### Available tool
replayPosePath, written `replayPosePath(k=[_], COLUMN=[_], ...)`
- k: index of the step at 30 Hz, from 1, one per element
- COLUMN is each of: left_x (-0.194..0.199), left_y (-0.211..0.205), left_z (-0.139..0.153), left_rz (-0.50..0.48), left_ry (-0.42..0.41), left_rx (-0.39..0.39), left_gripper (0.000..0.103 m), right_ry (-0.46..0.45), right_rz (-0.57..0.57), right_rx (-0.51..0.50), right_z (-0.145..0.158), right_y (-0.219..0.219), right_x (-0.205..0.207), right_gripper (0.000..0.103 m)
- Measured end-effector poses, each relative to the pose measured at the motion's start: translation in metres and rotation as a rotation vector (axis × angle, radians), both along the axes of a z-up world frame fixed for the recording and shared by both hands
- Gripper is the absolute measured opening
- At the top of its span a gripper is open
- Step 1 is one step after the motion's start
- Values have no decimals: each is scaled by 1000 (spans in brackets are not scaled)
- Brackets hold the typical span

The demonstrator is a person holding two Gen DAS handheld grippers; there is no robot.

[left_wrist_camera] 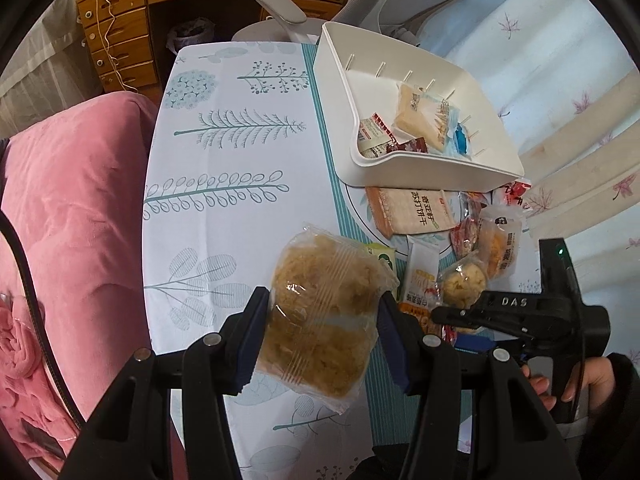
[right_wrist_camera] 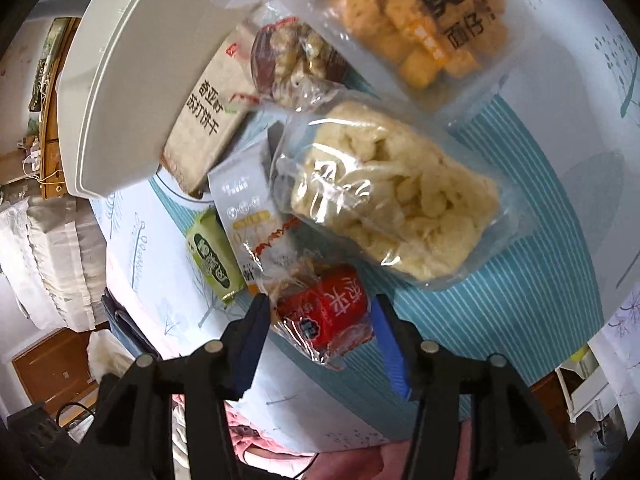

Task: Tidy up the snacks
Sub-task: 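Carry both packets over the white tray and open both grippers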

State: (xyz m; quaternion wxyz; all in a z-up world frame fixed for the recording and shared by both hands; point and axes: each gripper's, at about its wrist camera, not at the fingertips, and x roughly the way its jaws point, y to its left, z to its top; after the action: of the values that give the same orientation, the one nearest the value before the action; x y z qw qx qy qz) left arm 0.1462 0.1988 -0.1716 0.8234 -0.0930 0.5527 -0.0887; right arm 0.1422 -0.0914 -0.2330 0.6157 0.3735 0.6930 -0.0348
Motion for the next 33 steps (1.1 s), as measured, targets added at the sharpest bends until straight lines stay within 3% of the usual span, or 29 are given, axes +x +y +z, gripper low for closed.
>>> replayPosePath(k=[6, 14, 20, 27, 33], left_x=[1, 4, 12, 29, 51], left_y=[0, -5, -17, -42, -75], left_z=[6, 15, 40, 75, 87], left_rz=[-10, 22, 76, 125, 136], left_ry=[8, 37, -31, -101, -102], left_rx=[-11, -96, -134, -117, -77], left_gripper=[51, 51, 51, 51, 51], right_ry=[40, 40, -9, -161, -300], right_rz=[-9, 72, 129, 229, 279], right_rx=[34, 112, 171, 190, 187], right_z=[-3, 13, 42, 92, 120], right_y=[3, 27, 27, 12, -27], right_x=[-10, -4, 11, 41, 62], right_gripper=[50, 50, 50, 50, 50])
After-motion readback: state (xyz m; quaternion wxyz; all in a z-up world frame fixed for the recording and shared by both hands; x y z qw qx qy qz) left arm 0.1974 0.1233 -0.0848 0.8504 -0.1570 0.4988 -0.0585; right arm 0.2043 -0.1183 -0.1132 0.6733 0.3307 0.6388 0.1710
